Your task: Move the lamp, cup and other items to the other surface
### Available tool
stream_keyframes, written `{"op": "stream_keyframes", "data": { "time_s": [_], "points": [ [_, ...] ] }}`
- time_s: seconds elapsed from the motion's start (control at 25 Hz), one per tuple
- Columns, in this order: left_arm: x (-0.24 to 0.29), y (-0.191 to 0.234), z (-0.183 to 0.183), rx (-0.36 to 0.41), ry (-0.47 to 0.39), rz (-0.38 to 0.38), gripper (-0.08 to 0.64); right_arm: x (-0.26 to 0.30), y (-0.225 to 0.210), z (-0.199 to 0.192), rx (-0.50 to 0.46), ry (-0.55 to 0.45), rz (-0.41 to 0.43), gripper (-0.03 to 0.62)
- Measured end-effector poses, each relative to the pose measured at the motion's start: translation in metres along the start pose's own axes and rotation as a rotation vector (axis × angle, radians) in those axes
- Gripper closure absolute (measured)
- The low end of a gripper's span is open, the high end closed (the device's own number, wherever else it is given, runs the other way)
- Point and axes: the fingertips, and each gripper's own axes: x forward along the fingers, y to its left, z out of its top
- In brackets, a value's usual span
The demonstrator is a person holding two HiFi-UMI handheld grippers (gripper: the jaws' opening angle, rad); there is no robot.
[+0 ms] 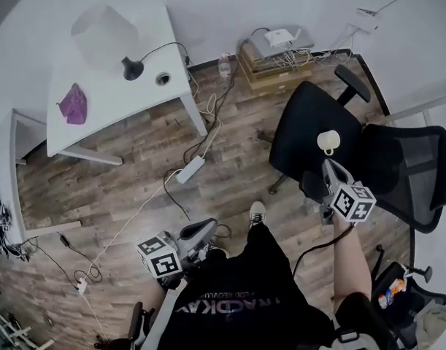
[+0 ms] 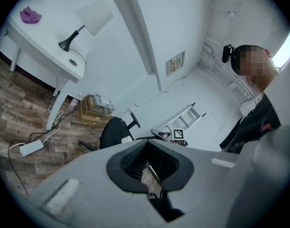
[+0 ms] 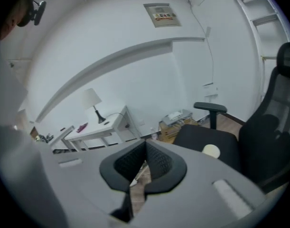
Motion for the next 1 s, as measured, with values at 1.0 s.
{"op": "stream_keyframes", "data": {
  "time_s": [1.0],
  "points": [
    [-0.215,0.001,0.014,0.1,-0.434,0.225,0.557,-0.059,0.502,-0.106,-0.201,0.215,1.044,0.588]
  ]
}}
